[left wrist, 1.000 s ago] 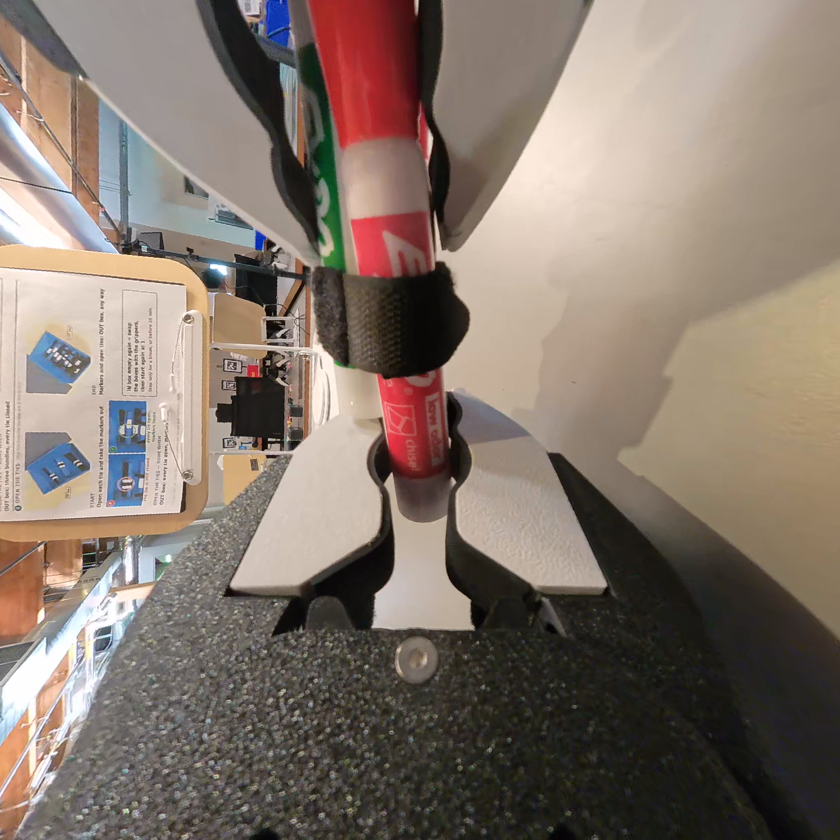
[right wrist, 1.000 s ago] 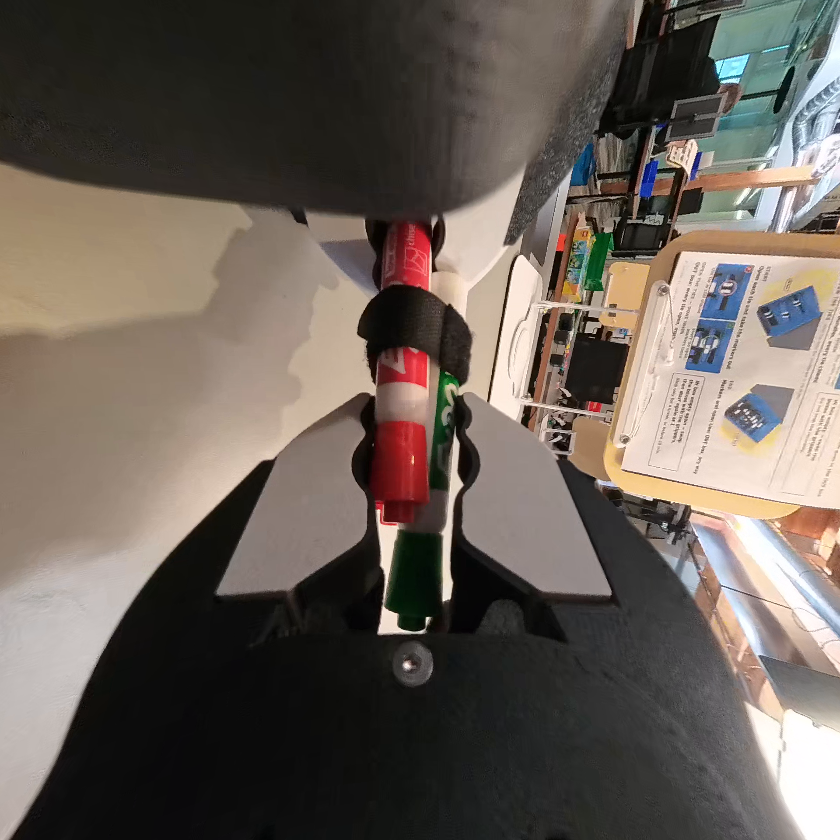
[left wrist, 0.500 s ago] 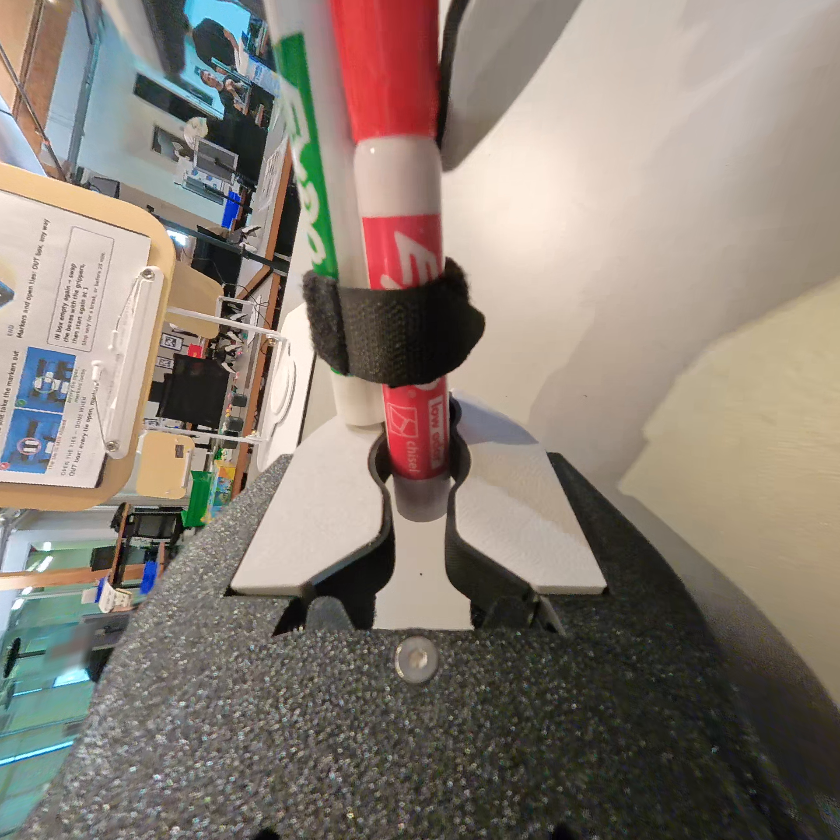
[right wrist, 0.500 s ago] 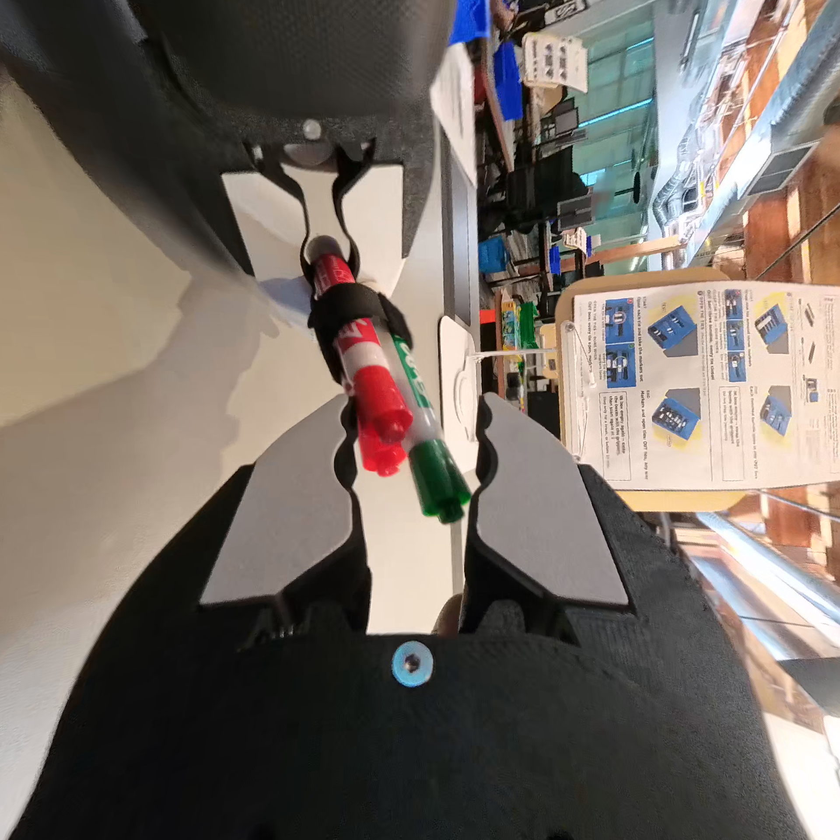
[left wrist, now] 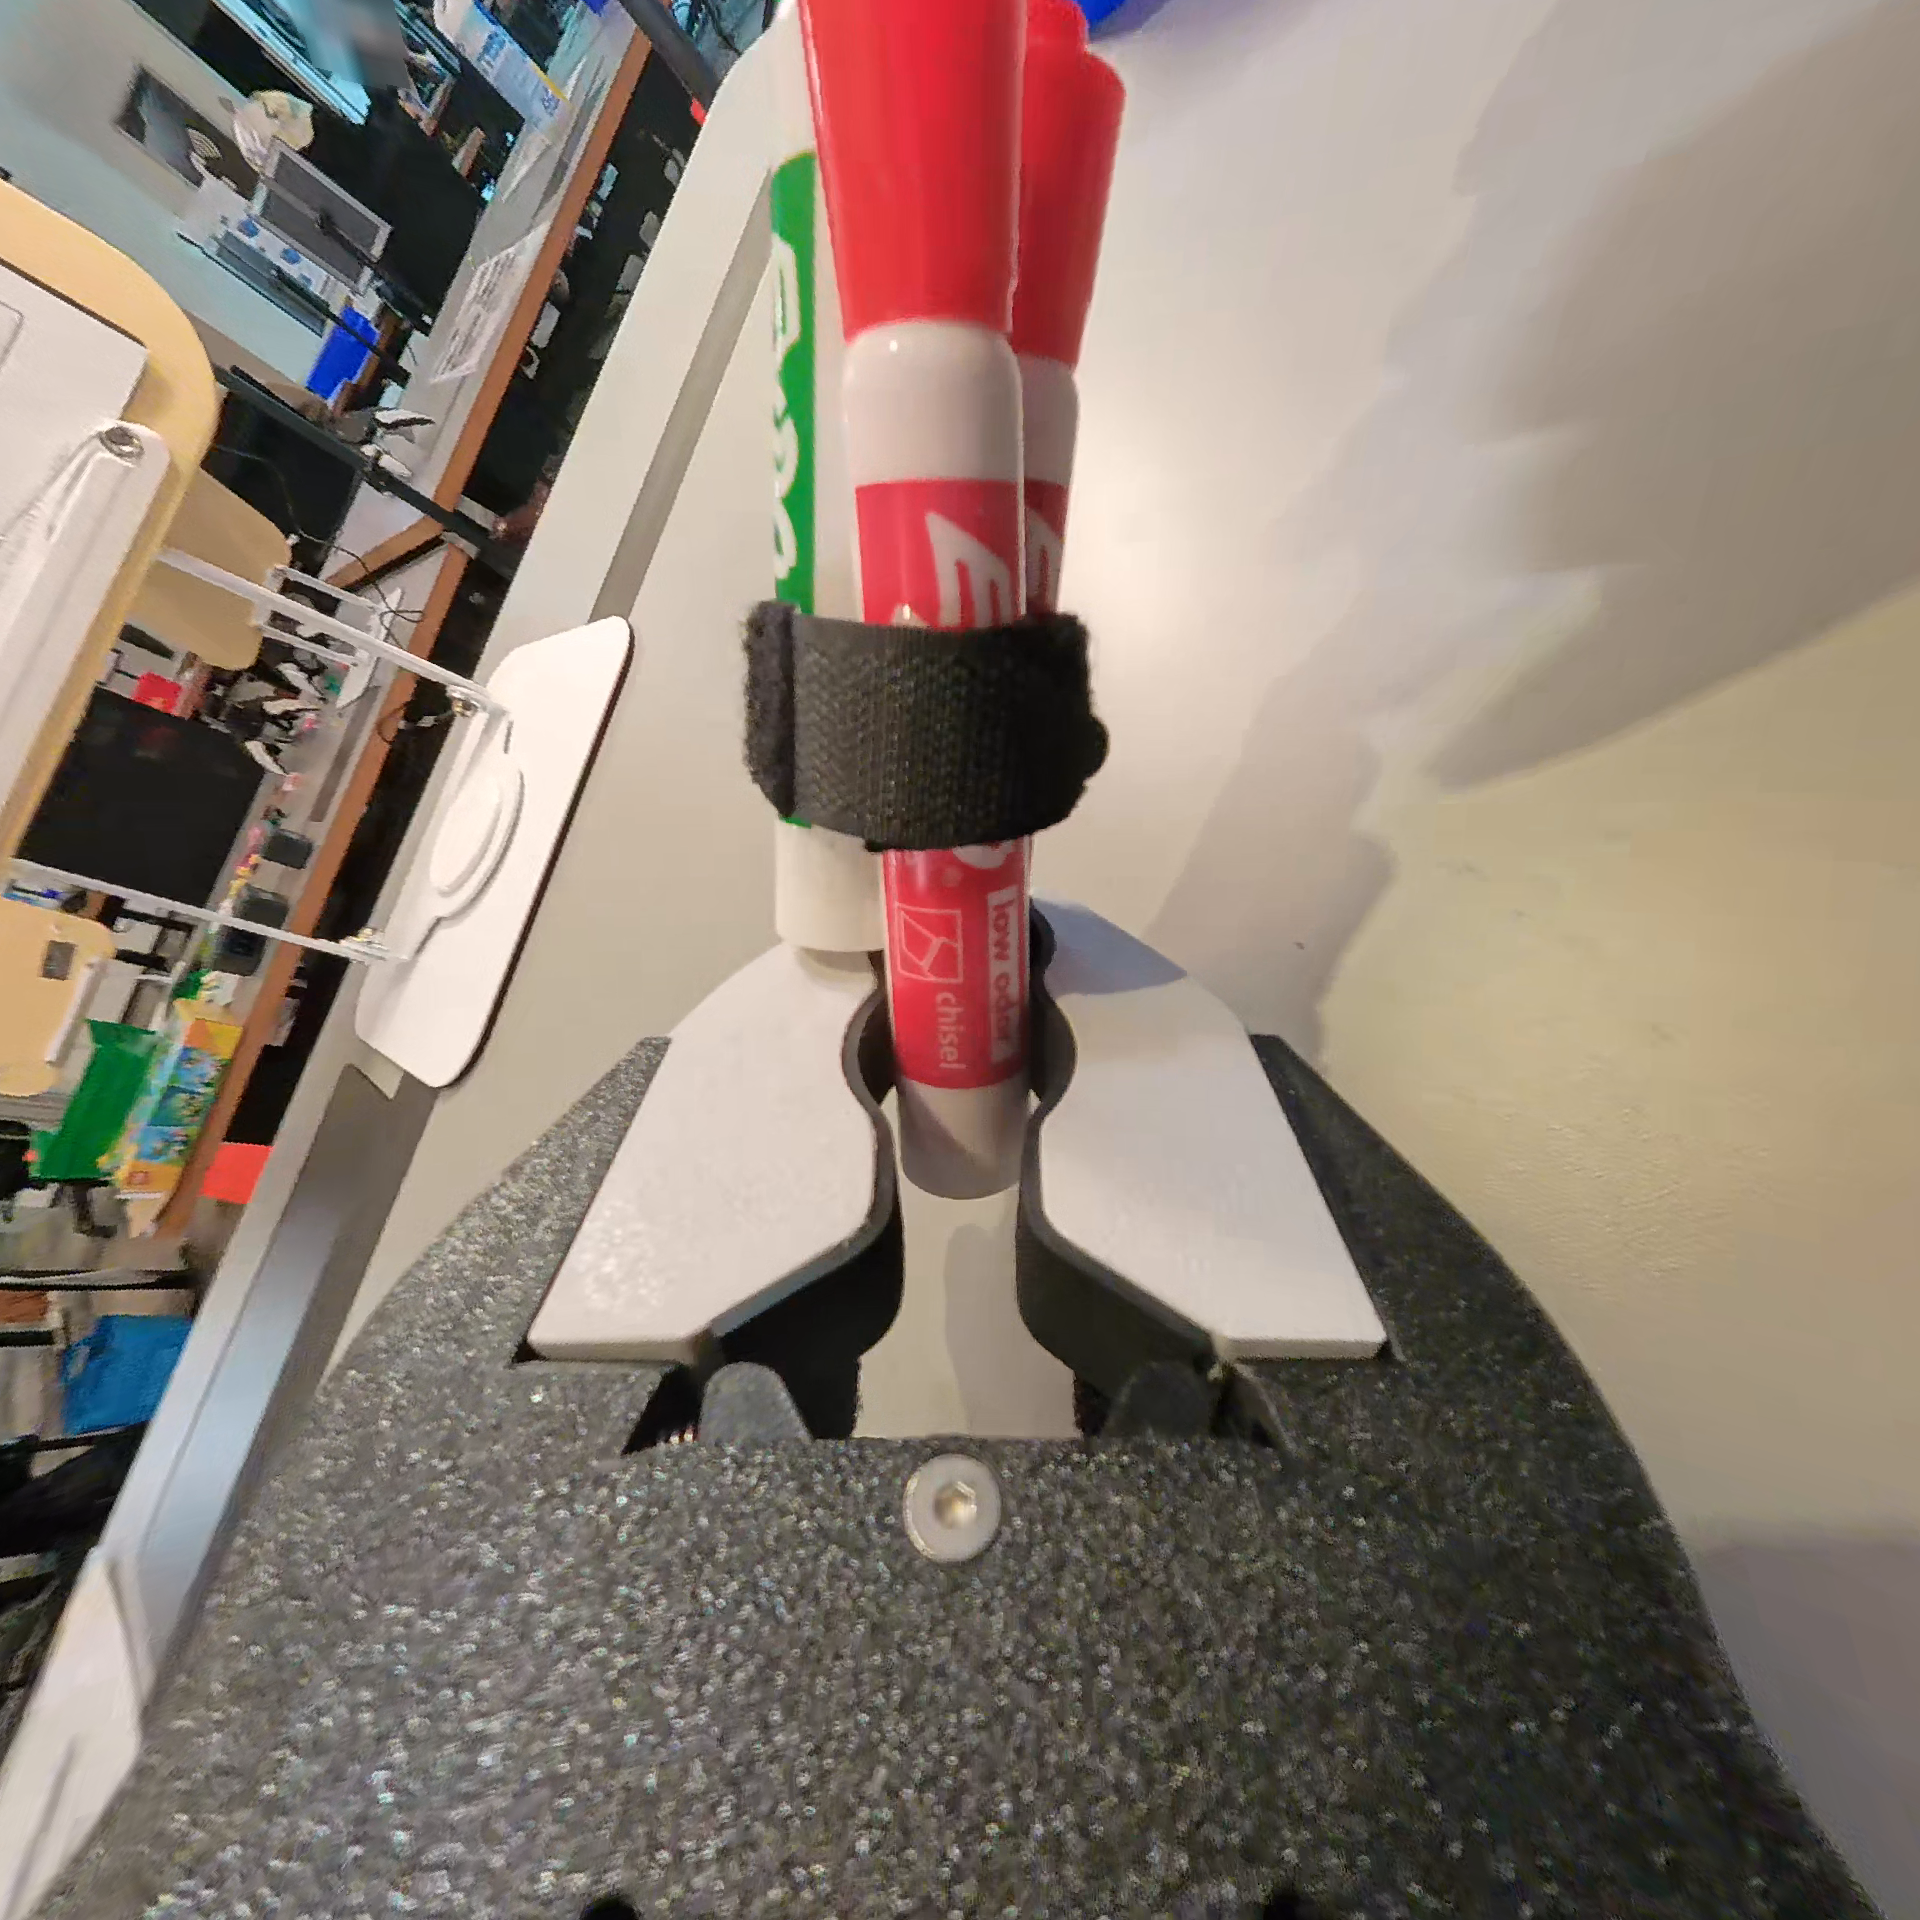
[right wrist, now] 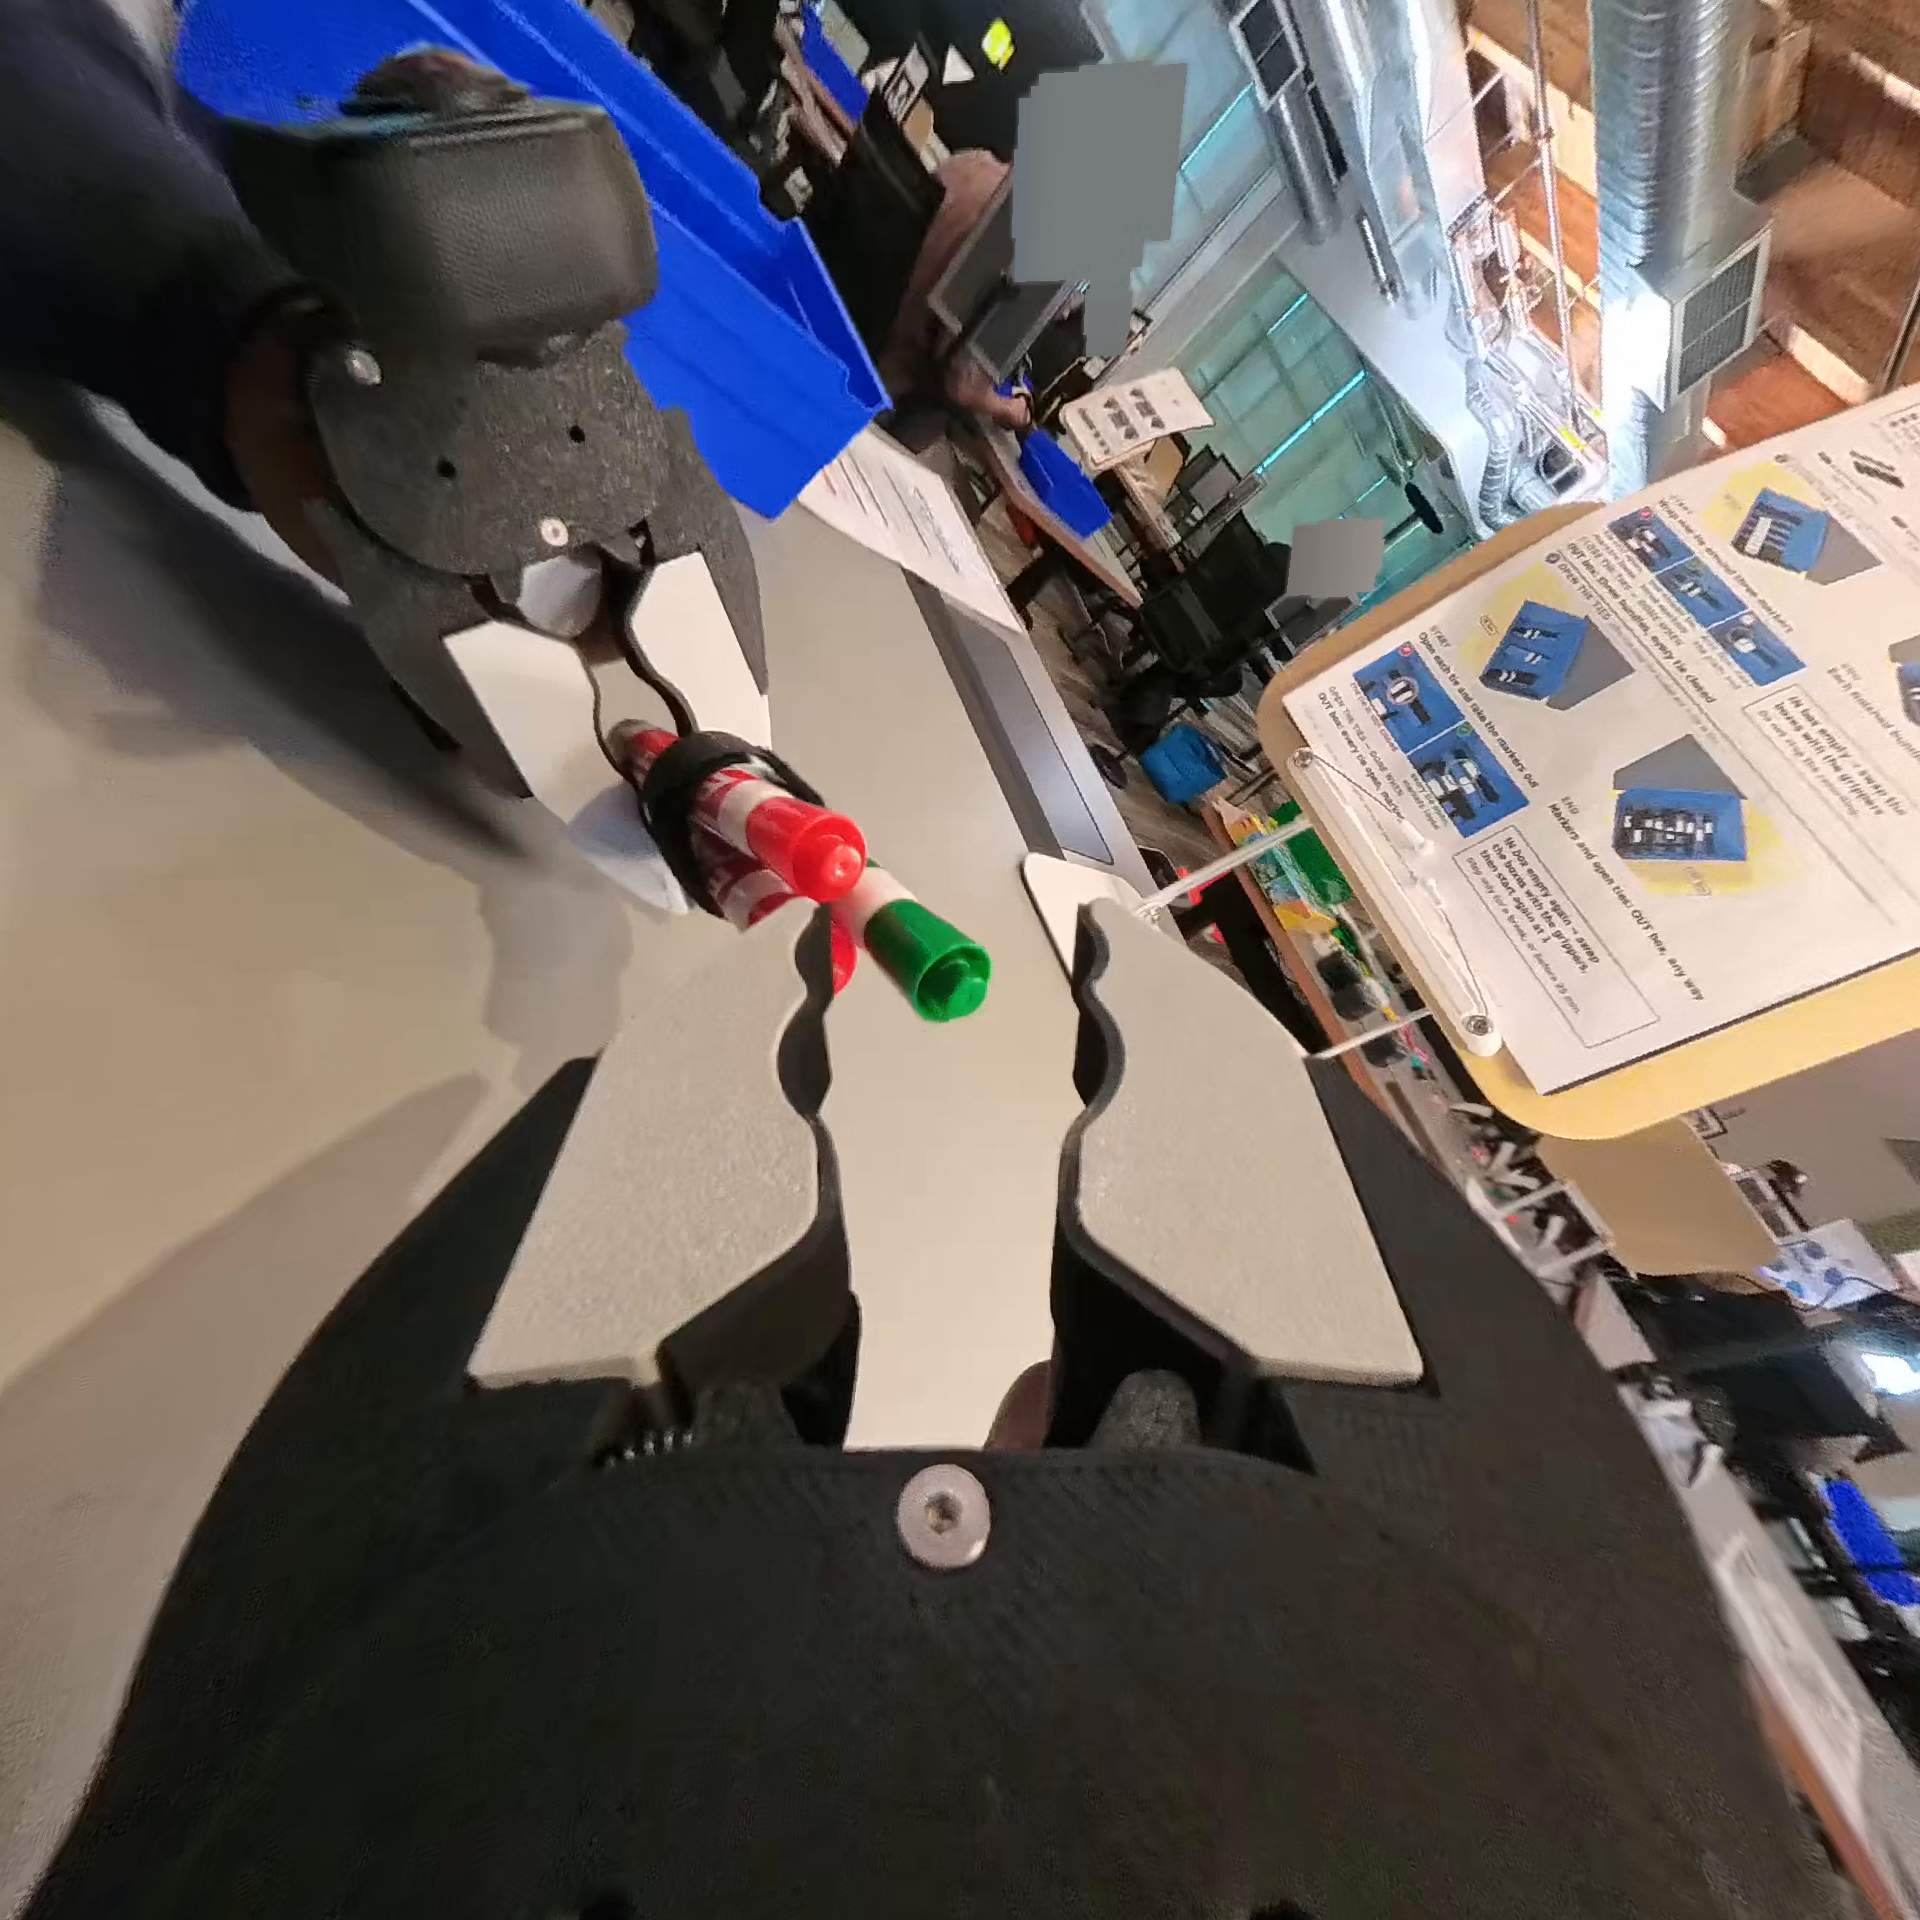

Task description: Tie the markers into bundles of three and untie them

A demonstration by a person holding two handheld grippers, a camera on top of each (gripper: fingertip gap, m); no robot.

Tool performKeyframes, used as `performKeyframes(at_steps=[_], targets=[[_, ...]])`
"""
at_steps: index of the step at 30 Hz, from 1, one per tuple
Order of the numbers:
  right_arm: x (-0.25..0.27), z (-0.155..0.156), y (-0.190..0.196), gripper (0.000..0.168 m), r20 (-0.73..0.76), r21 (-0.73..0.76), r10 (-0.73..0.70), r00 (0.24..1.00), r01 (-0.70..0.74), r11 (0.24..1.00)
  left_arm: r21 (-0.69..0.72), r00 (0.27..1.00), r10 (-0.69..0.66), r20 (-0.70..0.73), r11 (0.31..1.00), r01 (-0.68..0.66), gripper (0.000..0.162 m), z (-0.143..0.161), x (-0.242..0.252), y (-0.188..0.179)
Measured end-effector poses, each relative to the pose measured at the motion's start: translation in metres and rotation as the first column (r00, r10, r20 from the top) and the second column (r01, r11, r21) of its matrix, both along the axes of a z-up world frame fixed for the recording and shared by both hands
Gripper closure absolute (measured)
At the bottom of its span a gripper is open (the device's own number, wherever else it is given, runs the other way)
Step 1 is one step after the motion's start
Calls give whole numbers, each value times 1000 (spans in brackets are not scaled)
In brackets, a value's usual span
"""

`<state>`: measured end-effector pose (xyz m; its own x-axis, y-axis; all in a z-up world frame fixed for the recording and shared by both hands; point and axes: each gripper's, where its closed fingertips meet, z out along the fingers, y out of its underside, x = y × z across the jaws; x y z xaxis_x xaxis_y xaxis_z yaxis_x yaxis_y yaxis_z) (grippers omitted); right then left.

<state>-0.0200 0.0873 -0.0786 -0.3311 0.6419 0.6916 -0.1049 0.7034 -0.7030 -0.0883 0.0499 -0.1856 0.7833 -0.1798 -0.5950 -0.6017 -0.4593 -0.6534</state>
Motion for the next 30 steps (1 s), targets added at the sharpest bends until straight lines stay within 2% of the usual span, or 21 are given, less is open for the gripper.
performKeyframes(at_steps=[5,12,20,30], targets=[[-1,-2,3,122,24,-76,19,1000,-17,997,16,989,-22,148,1000,20,142,4,8,1],[-8,-4,-3,114,-1,-81,-6,1000,6,997,-5,951,-83,298,996,88,142,0,26,2],[-7,-3,-3,115,-22,-135,11,1000,-14,991,-40,906,-79,416,994,105,142,-2,31,2],[-16,-14,7,112,28,-261,5,1000,3,965,-54,878,-64,474,993,101,142,-2,27,-1]])
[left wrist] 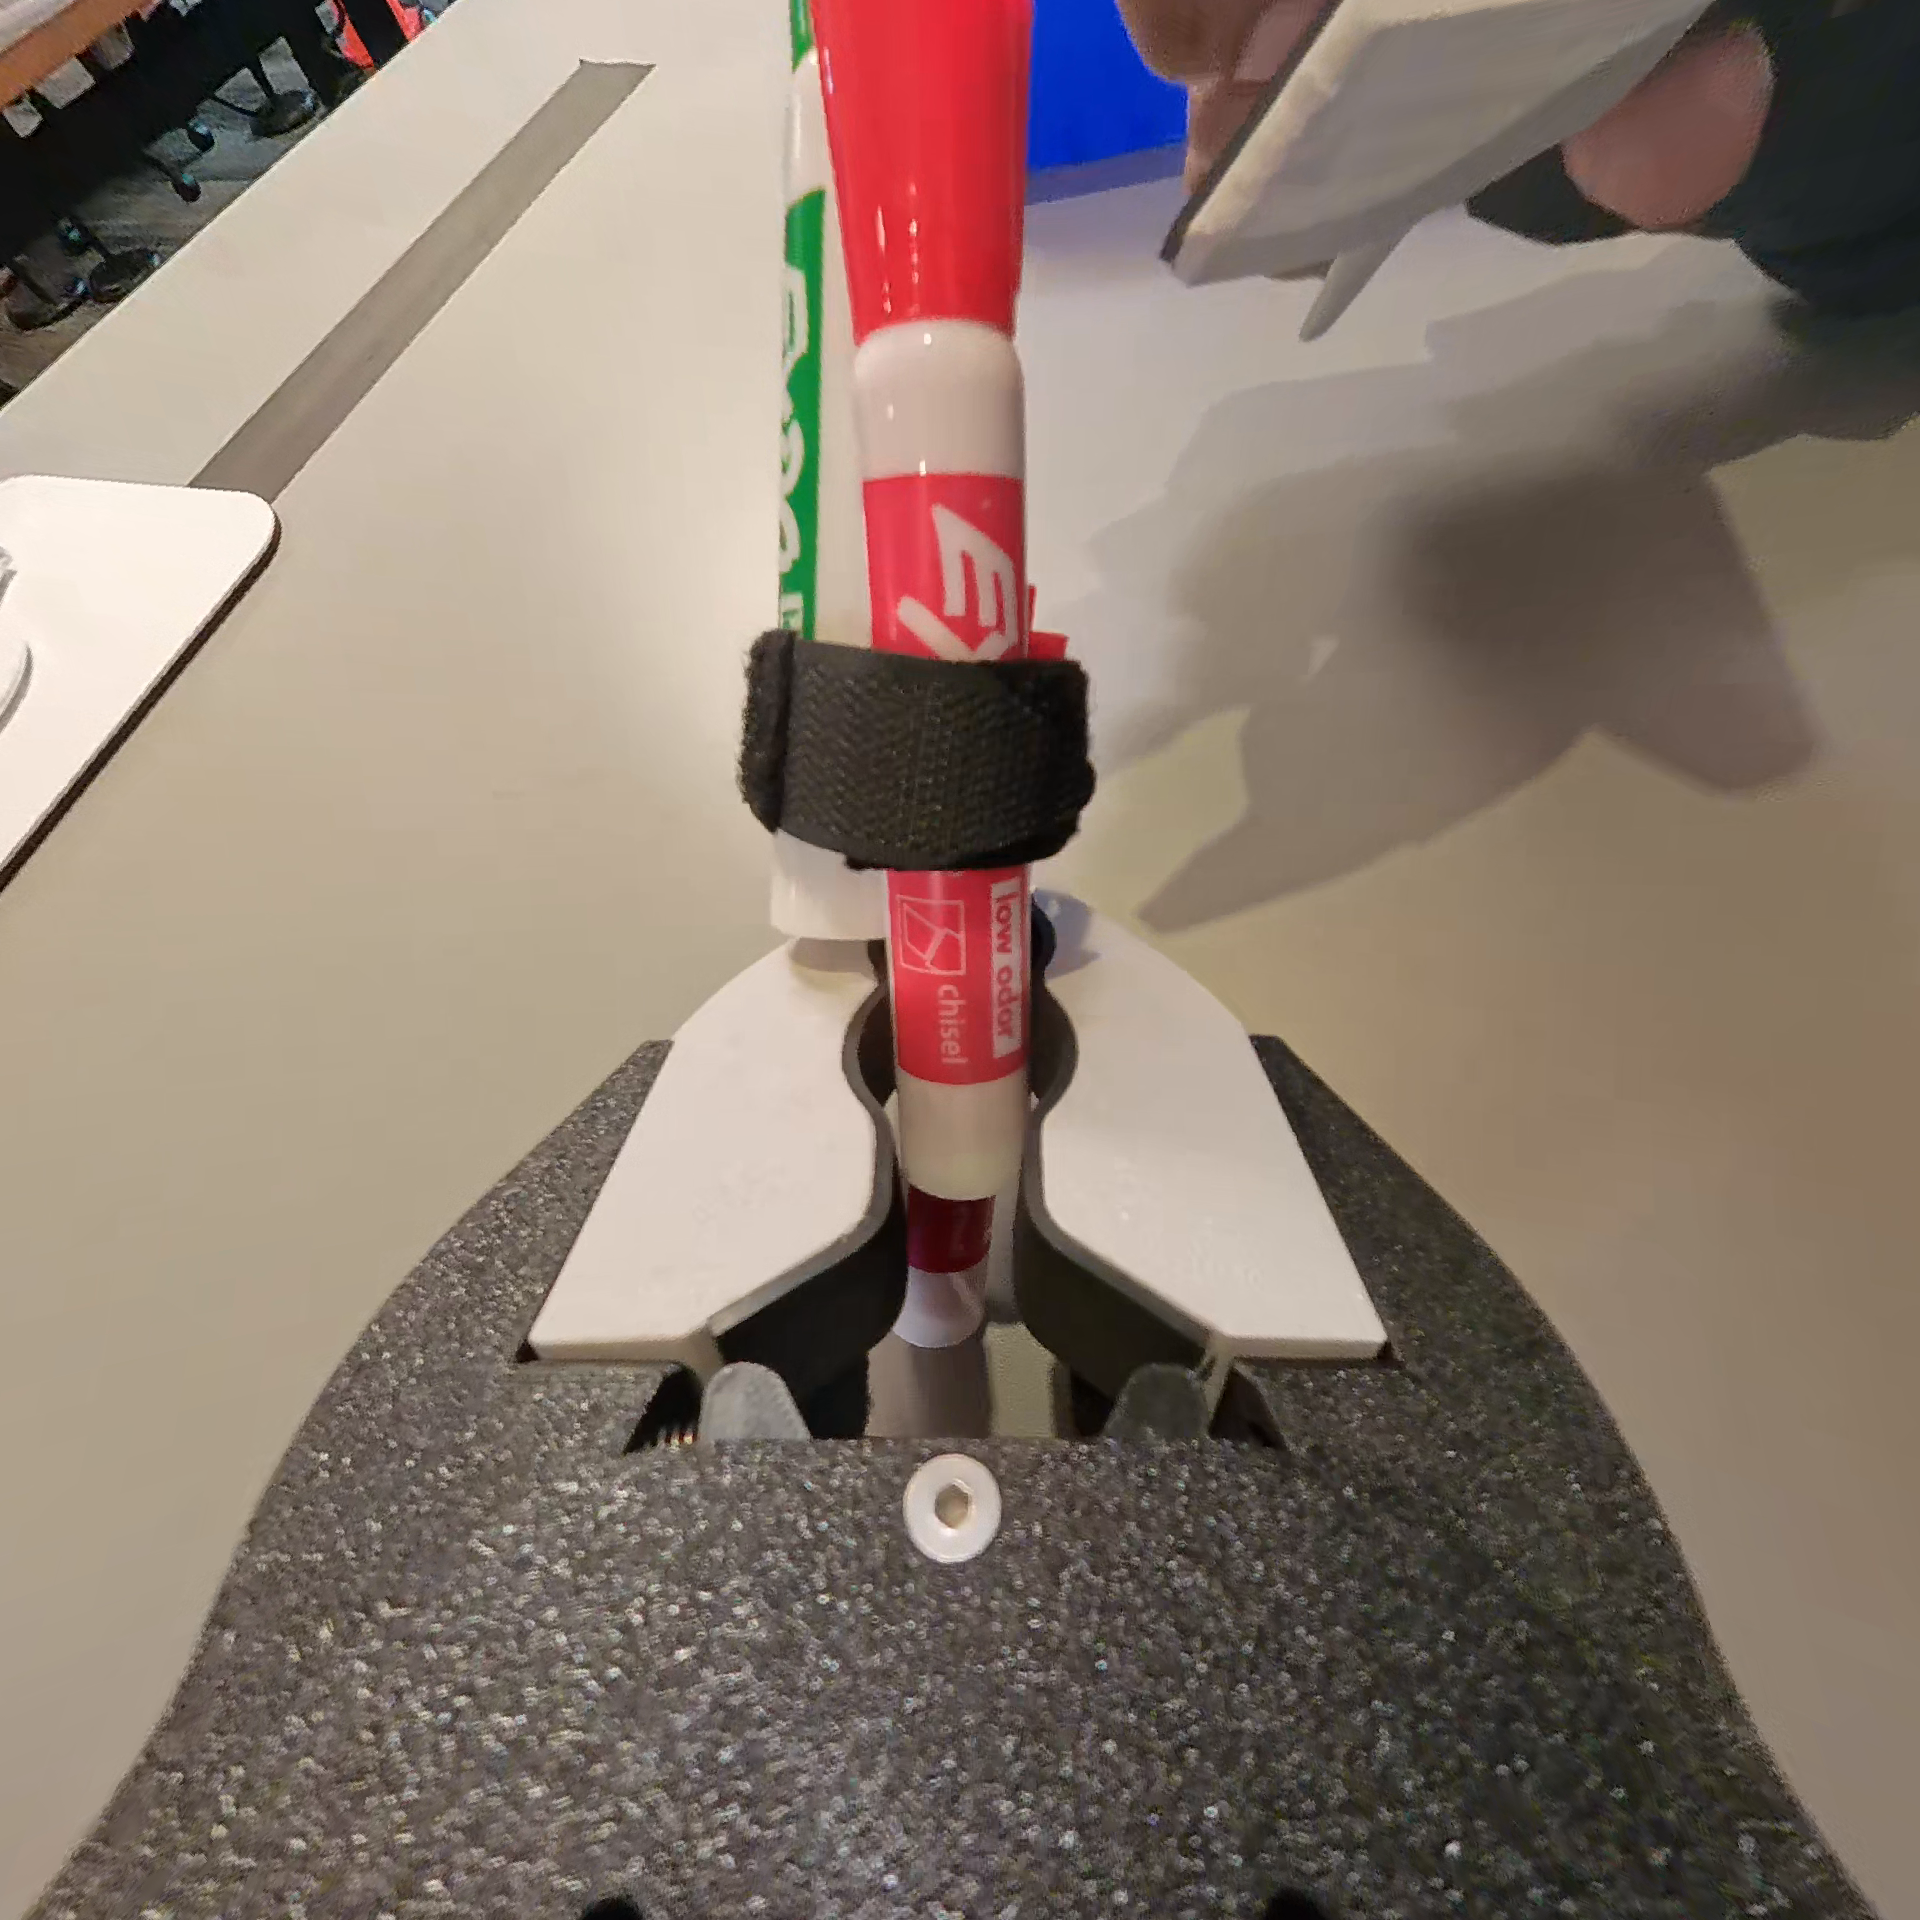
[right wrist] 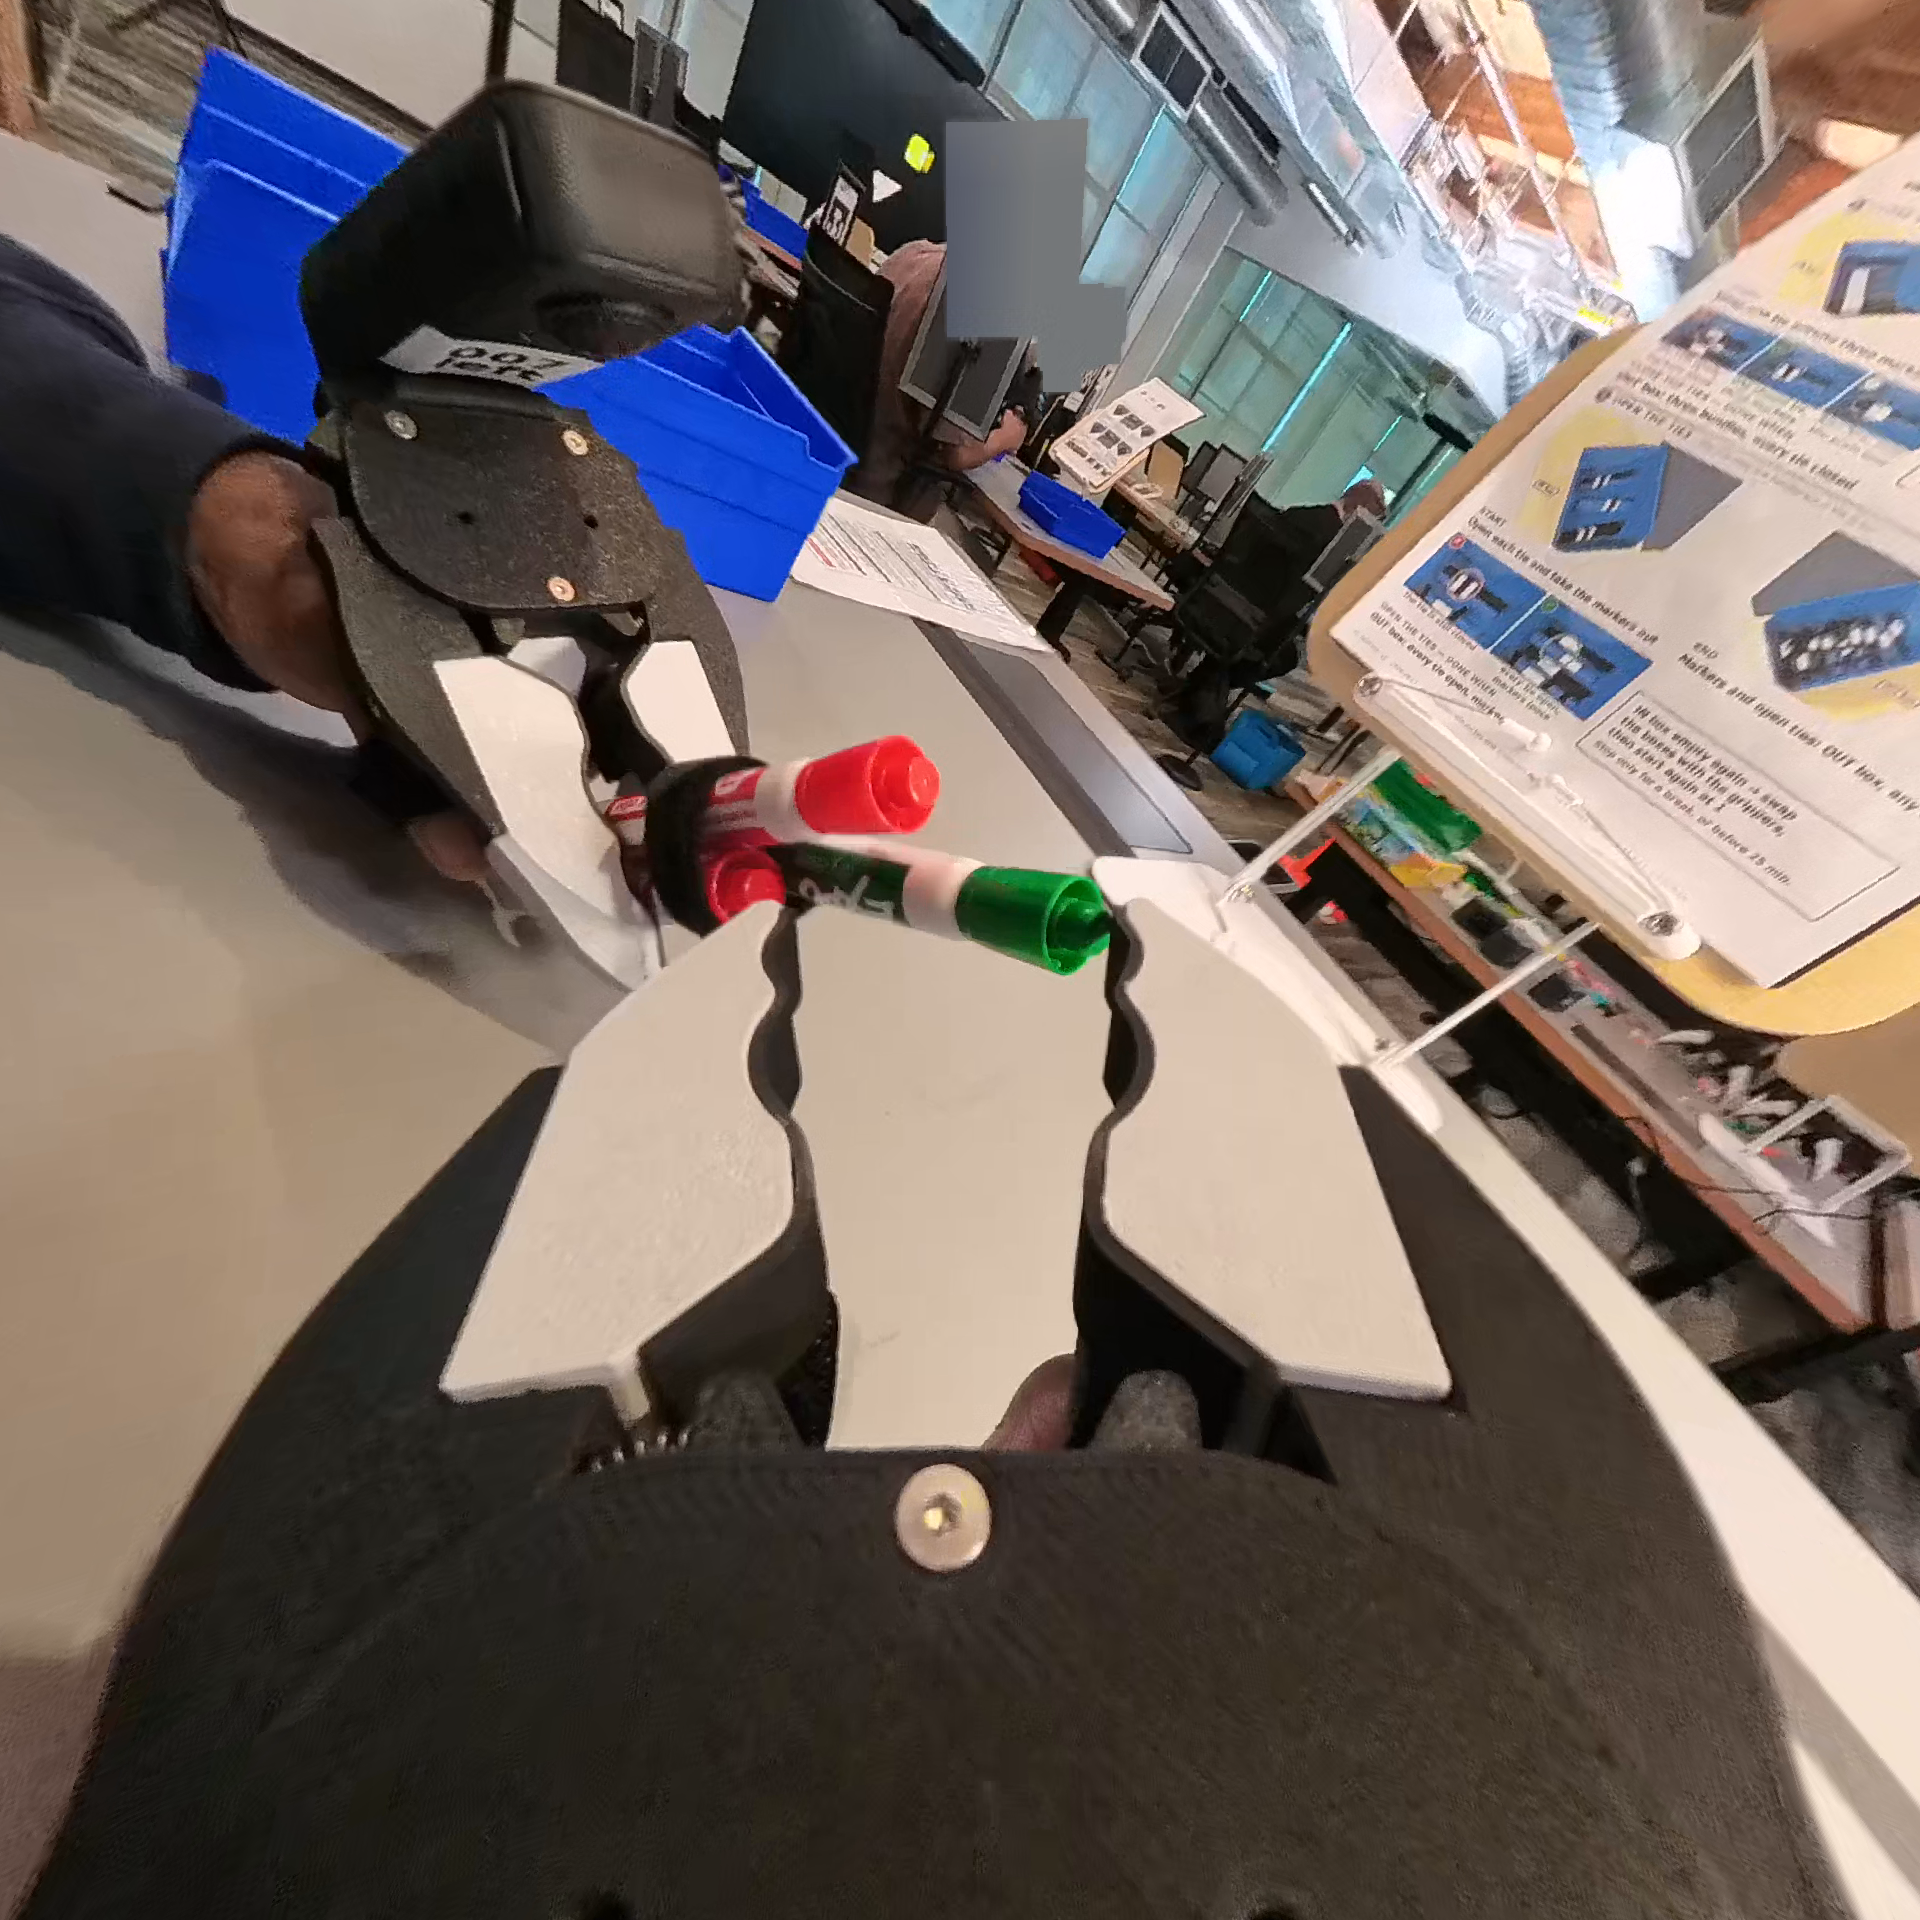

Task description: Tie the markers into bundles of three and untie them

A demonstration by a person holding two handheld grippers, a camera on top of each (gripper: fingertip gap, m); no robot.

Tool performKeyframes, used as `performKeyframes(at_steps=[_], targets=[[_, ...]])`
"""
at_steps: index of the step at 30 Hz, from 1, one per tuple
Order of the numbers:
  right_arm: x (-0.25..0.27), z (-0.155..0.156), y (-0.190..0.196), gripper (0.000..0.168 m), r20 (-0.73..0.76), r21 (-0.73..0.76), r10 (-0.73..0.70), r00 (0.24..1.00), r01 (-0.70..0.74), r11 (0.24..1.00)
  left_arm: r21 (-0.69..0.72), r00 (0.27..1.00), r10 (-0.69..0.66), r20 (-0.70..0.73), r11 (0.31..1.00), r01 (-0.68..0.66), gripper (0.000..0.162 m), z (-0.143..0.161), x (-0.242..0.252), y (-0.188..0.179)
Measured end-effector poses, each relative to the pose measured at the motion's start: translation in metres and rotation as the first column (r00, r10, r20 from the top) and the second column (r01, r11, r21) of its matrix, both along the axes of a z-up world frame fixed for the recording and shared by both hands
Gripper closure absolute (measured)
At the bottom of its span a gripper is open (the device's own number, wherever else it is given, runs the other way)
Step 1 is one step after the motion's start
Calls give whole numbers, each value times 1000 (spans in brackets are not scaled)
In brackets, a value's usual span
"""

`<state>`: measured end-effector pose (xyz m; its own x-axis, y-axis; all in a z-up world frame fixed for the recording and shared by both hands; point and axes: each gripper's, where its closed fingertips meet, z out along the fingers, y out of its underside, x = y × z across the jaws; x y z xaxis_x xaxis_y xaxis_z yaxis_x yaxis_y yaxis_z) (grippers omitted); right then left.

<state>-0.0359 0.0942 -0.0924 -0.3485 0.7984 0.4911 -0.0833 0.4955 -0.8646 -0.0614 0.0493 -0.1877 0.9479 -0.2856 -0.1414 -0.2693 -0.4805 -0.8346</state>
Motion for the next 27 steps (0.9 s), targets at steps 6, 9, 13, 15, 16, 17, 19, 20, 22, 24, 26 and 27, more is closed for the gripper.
performKeyframes(at_steps=[6,9,13,15,16,17,19,20,22,24,26,27], targets=[[-5,-15,4,109,142,-132,43,989,-24,991,2,1000,-4,18,1000,4,142,1,0,-1],[-7,-23,0,109,167,-119,46,985,-26,993,-4,1000,-10,8,1000,10,142,0,1,-1],[-7,-20,-3,111,152,-153,65,986,-42,987,-2,1000,-17,21,1000,17,142,1,1,-2],[-9,-22,0,110,173,-170,54,983,-24,985,6,999,-16,38,1000,16,142,2,0,-2],[-11,-24,2,109,189,-180,45,981,-10,984,10,999,-15,48,1000,15,142,3,0,-2],[-12,-26,4,108,212,-195,39,977,3,981,15,998,-15,58,1000,14,142,5,-1,-2],[-13,-33,6,106,279,-241,49,959,20,970,27,997,-12,81,1000,10,142,7,-2,-2],[-13,-38,4,108,323,-264,70,944,19,964,32,996,-11,92,999,8,142,9,-3,-3],[-11,-50,-7,113,406,-305,133,904,-3,952,44,994,-8,112,999,3,142,11,-5,-3],[-11,-55,-21,118,432,-350,181,884,-20,936,58,991,-8,131,998,0,142,14,-5,-3],[-16,-54,-33,120,421,-373,187,887,-19,928,63,990,-6,140,998,-2,142,15,-6,-3],[-19,-51,-37,122,406,-382,180,896,-12,924,62,990,-7,138,998,-2,142,15,-6,-3]])
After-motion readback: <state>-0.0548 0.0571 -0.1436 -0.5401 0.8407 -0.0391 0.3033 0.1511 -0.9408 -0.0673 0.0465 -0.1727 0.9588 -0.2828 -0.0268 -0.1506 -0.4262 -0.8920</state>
